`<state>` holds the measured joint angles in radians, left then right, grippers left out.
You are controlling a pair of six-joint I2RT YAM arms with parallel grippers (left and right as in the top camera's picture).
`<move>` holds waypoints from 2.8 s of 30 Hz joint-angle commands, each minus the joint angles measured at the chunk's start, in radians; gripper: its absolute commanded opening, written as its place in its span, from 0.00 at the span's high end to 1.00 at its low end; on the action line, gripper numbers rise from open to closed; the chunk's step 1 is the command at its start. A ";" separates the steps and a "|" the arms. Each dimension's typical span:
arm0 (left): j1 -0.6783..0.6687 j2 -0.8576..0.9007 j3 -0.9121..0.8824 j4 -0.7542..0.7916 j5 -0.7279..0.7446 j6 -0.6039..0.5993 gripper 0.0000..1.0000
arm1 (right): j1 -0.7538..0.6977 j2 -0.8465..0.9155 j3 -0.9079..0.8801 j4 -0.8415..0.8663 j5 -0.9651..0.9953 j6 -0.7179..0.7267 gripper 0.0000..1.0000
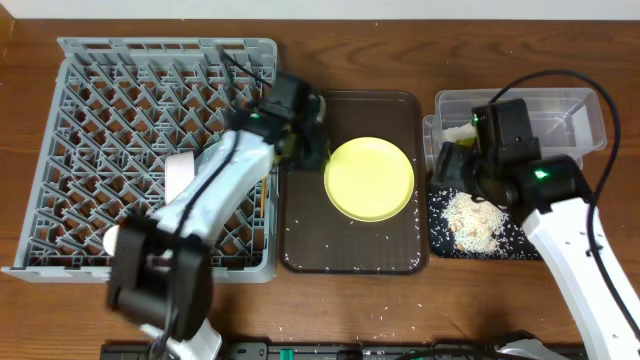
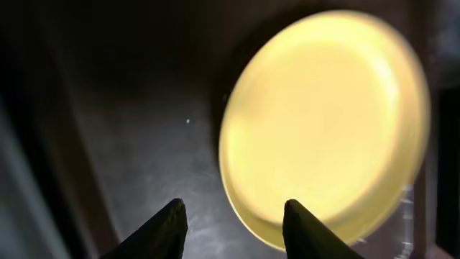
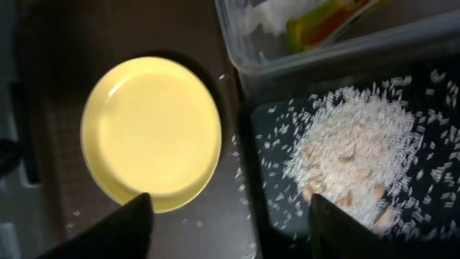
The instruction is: Sort waste into correct bins and load items into the dishwasher
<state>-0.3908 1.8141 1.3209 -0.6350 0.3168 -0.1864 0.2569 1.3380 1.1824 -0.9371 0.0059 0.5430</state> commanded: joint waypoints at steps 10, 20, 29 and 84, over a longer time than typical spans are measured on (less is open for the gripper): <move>-0.028 0.193 0.003 0.063 0.050 -0.021 0.56 | 0.014 0.184 -0.024 0.035 -0.067 -0.044 0.82; -0.033 0.225 0.003 0.066 0.049 -0.021 0.92 | 0.014 0.182 -0.024 0.026 -0.079 -0.051 0.79; -0.016 0.143 0.004 0.067 0.049 -0.020 0.93 | 0.014 0.182 -0.024 0.007 -0.079 -0.051 0.78; 0.210 -0.258 0.005 -0.014 -0.982 0.097 0.93 | 0.014 0.182 -0.024 0.006 -0.086 -0.058 0.75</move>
<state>-0.1806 1.5635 1.3209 -0.6582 -0.6224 -0.0959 0.2588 1.5284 1.1603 -0.9298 -0.0757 0.4957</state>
